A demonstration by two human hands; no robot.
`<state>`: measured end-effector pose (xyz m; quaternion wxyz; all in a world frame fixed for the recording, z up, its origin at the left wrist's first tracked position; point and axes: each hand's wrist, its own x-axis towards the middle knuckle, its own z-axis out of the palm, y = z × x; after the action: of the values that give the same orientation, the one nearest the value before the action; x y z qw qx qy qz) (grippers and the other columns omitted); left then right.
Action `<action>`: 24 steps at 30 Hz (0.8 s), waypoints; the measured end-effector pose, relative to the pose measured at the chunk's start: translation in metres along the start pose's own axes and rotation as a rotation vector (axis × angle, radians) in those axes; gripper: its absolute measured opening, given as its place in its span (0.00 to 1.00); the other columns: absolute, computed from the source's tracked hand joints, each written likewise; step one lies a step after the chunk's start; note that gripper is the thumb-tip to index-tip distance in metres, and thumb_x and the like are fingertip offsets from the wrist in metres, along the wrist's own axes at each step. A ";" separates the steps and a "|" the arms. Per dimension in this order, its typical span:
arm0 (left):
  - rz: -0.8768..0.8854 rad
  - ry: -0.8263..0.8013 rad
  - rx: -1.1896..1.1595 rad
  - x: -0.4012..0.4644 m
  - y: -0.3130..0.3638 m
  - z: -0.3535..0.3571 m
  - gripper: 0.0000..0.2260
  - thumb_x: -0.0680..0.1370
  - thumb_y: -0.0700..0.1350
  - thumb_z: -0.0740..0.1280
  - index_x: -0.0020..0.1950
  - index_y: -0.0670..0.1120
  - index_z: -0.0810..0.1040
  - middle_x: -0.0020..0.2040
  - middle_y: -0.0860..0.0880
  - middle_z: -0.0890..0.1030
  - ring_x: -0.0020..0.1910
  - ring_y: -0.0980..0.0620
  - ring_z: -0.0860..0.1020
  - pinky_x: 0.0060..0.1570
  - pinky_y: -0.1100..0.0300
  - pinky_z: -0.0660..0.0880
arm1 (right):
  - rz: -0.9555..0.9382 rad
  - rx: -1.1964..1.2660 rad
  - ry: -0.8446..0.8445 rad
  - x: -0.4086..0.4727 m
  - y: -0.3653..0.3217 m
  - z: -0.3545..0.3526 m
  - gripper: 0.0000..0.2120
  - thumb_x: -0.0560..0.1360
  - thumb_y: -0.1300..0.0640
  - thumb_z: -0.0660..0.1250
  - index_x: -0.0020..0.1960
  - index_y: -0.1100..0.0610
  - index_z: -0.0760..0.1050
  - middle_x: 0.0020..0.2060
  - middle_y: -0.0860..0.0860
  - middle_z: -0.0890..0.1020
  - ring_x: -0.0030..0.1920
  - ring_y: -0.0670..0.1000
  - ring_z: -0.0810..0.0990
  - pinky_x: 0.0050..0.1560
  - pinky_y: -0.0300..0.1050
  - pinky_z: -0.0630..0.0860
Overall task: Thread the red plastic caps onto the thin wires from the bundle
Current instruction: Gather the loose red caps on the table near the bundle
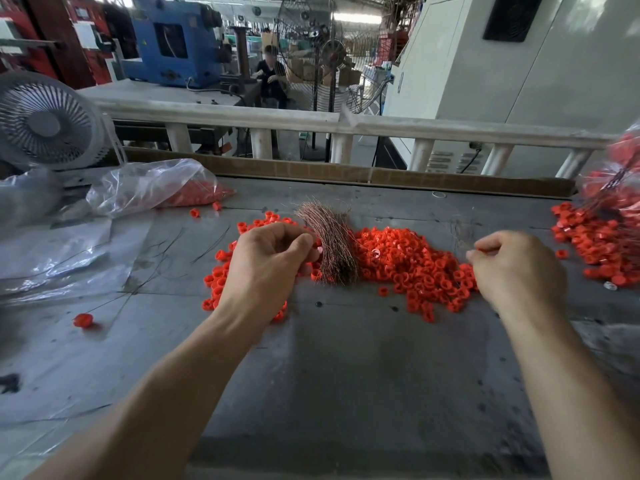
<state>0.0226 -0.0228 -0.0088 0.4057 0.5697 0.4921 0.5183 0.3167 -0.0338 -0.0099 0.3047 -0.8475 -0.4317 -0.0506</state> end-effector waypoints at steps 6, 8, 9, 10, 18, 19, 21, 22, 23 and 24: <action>0.009 0.005 0.069 0.001 -0.001 -0.001 0.07 0.81 0.42 0.69 0.46 0.50 0.85 0.38 0.52 0.86 0.33 0.59 0.81 0.36 0.61 0.79 | 0.040 -0.086 -0.049 0.001 0.001 -0.002 0.10 0.76 0.51 0.73 0.56 0.51 0.84 0.56 0.57 0.85 0.60 0.64 0.79 0.61 0.54 0.75; 0.019 0.010 0.104 0.002 -0.002 -0.002 0.07 0.81 0.43 0.70 0.45 0.50 0.85 0.38 0.52 0.86 0.34 0.58 0.81 0.39 0.54 0.80 | -0.054 -0.039 -0.009 -0.002 -0.004 -0.003 0.11 0.76 0.53 0.72 0.57 0.53 0.84 0.55 0.57 0.85 0.59 0.63 0.80 0.61 0.56 0.76; 0.027 0.013 0.129 0.002 -0.003 -0.002 0.07 0.81 0.43 0.70 0.44 0.51 0.85 0.38 0.53 0.86 0.34 0.57 0.81 0.40 0.53 0.80 | -0.120 0.016 0.018 -0.006 -0.007 -0.002 0.10 0.76 0.55 0.72 0.56 0.54 0.84 0.54 0.57 0.85 0.57 0.63 0.81 0.59 0.56 0.77; 0.040 0.014 0.162 0.003 -0.004 -0.002 0.07 0.80 0.43 0.70 0.44 0.51 0.85 0.37 0.54 0.86 0.34 0.57 0.81 0.40 0.53 0.80 | -0.179 0.081 0.036 -0.010 -0.012 -0.001 0.08 0.76 0.56 0.72 0.54 0.54 0.85 0.52 0.56 0.86 0.55 0.62 0.82 0.57 0.55 0.78; 0.203 0.042 0.686 0.002 -0.010 -0.006 0.03 0.76 0.47 0.73 0.46 0.55 0.85 0.41 0.60 0.82 0.41 0.61 0.78 0.37 0.71 0.68 | -0.464 0.313 -0.171 -0.049 -0.047 0.021 0.03 0.76 0.58 0.73 0.46 0.51 0.85 0.45 0.47 0.85 0.49 0.51 0.82 0.55 0.49 0.78; 0.211 0.045 0.744 0.002 -0.011 -0.007 0.03 0.76 0.47 0.73 0.47 0.55 0.84 0.43 0.58 0.82 0.44 0.58 0.78 0.40 0.66 0.69 | -0.485 0.307 -0.182 -0.051 -0.049 0.024 0.03 0.76 0.58 0.74 0.46 0.51 0.85 0.46 0.47 0.85 0.50 0.52 0.82 0.56 0.50 0.77; 0.219 0.050 0.821 0.002 -0.011 -0.009 0.03 0.76 0.47 0.73 0.48 0.55 0.84 0.47 0.57 0.81 0.49 0.53 0.78 0.50 0.57 0.71 | -0.515 0.297 -0.186 -0.054 -0.052 0.028 0.04 0.76 0.58 0.74 0.48 0.51 0.85 0.47 0.48 0.84 0.52 0.53 0.81 0.58 0.51 0.77; 0.221 0.052 0.849 0.002 -0.011 -0.010 0.03 0.76 0.47 0.73 0.48 0.55 0.84 0.48 0.57 0.80 0.51 0.52 0.77 0.54 0.55 0.71 | -0.527 0.292 -0.185 -0.054 -0.054 0.029 0.04 0.76 0.58 0.74 0.49 0.52 0.85 0.48 0.48 0.84 0.53 0.53 0.80 0.59 0.51 0.76; 0.225 0.056 0.873 0.003 -0.010 -0.011 0.03 0.76 0.48 0.73 0.49 0.55 0.83 0.49 0.57 0.79 0.53 0.51 0.77 0.56 0.54 0.68 | -0.540 0.286 -0.183 -0.055 -0.056 0.031 0.05 0.76 0.58 0.74 0.50 0.52 0.85 0.49 0.49 0.84 0.54 0.53 0.80 0.60 0.50 0.75; 0.230 0.066 0.892 0.003 -0.010 -0.012 0.03 0.77 0.48 0.73 0.49 0.55 0.83 0.50 0.57 0.79 0.55 0.51 0.76 0.56 0.56 0.66 | -0.559 0.281 -0.180 -0.055 -0.058 0.032 0.05 0.76 0.59 0.74 0.51 0.52 0.85 0.51 0.49 0.84 0.55 0.54 0.79 0.62 0.48 0.73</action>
<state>0.0094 -0.0187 -0.0164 0.0449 0.7226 0.6135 0.3154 0.2320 -0.0289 -0.0277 0.3539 -0.6469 -0.6755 0.0029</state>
